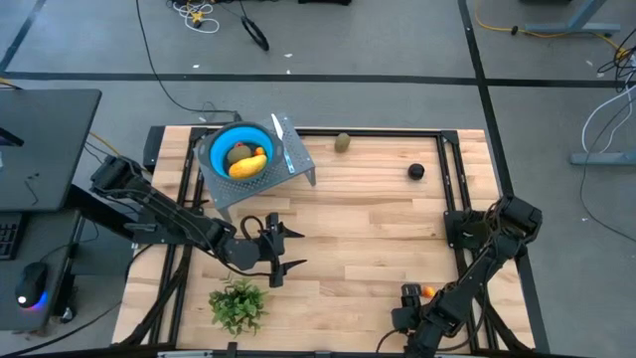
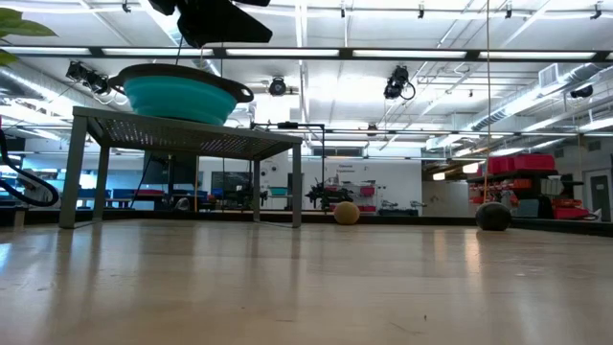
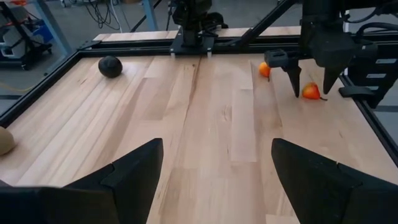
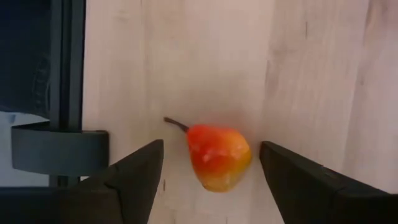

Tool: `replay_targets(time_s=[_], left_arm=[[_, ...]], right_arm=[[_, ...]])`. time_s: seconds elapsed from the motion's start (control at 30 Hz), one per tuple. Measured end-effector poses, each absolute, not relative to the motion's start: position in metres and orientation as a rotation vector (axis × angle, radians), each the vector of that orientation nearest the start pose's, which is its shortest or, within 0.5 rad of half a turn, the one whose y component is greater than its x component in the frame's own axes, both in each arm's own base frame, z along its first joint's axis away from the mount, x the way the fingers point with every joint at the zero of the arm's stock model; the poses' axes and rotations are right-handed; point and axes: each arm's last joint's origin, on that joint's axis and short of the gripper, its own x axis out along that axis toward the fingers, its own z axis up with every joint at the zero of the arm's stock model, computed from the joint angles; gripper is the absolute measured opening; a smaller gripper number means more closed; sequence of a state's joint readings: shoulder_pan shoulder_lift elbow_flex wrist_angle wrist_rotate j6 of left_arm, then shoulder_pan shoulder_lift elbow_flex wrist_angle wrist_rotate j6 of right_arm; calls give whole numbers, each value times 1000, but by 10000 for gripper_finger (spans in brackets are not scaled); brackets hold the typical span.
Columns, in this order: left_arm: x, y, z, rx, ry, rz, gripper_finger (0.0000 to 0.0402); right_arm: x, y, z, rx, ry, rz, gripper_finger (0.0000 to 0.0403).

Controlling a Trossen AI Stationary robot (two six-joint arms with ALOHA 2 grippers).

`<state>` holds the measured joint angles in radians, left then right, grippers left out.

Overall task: Pick & Place Fruit
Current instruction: Put the bottom orange pear into the blue strainer bowl on the shelf

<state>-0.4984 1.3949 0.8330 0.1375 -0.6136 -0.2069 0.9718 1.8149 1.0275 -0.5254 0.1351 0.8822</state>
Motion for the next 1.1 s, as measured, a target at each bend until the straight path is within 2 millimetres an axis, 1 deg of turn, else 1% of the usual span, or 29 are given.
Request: replay_targets(time_s=[0.2, 0.43, 0.67, 0.77, 0.93, 1.03, 1.1], left_arm=[[268, -127, 246, 21, 348, 150, 306], [268, -127, 246, 23, 351, 150, 306], [268, -127, 246, 37, 351, 147, 306], [268, -127, 246, 52, 353, 140, 306], [268, -127, 246, 52, 353, 140, 306], [268, -127, 246, 73, 352, 134, 306], [269, -128, 247, 94, 345, 115, 306]], right_arm=[[185, 264, 135, 22, 1310, 148, 245], [186, 264, 136, 18, 1319, 150, 193], [193, 274, 149, 16, 1283, 216, 145], [200, 275, 154, 14, 1264, 228, 137], [206, 270, 155, 5, 1246, 198, 136], [211, 263, 155, -44, 1211, 142, 135], [217, 257, 155, -101, 1156, 88, 135]])
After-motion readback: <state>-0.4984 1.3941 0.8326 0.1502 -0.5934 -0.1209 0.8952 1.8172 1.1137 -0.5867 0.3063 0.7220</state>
